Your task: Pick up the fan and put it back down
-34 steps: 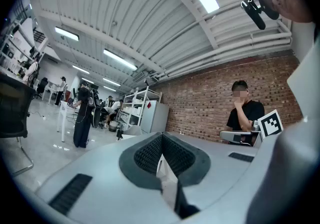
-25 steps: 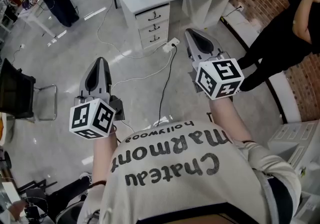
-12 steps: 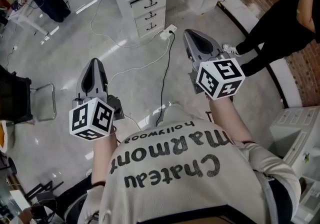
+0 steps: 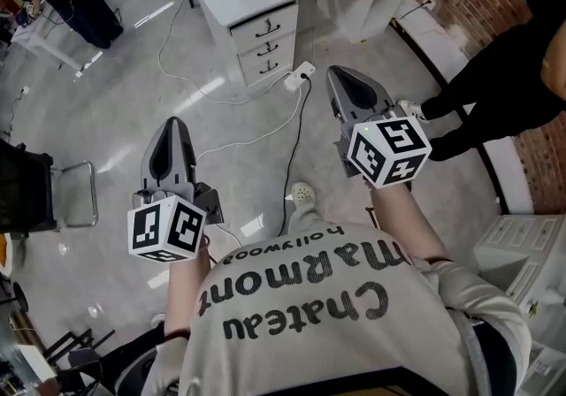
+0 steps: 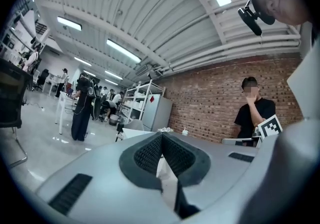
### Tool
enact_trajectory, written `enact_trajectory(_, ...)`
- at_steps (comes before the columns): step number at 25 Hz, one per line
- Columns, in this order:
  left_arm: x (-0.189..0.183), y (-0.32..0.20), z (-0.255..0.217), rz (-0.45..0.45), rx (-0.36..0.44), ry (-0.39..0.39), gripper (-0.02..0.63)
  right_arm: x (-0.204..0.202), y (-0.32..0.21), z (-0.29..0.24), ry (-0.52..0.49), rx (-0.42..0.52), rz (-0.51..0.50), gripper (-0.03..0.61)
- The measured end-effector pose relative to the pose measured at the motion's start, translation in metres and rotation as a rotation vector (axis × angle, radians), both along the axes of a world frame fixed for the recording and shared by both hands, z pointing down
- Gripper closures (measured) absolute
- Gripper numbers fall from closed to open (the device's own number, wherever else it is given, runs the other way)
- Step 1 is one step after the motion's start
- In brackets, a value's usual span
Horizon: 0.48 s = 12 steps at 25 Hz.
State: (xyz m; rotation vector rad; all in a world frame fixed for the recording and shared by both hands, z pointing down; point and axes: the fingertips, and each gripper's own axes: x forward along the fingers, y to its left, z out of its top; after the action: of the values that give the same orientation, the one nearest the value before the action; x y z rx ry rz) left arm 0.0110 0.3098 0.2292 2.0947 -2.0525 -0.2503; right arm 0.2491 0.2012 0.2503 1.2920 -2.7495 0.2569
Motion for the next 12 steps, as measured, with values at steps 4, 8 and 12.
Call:
enact_trajectory(4,0.001,-0.055,-0.006,-0.027,0.017,0.001,0.612,-0.005,-0.059,-0.005,-0.016,0.005,-0.037,0.575)
enact_trajectory(8,0.006,-0.1,-0.008,-0.051,0.025,-0.003,0.612,-0.009,-0.106,-0.011,-0.041,0.023,-0.088,0.575)
enact_trajectory(12,0.006,-0.132,-0.011,-0.076,0.053,0.023,0.612,-0.013,-0.147,-0.019,-0.073,0.053,-0.132,0.575)
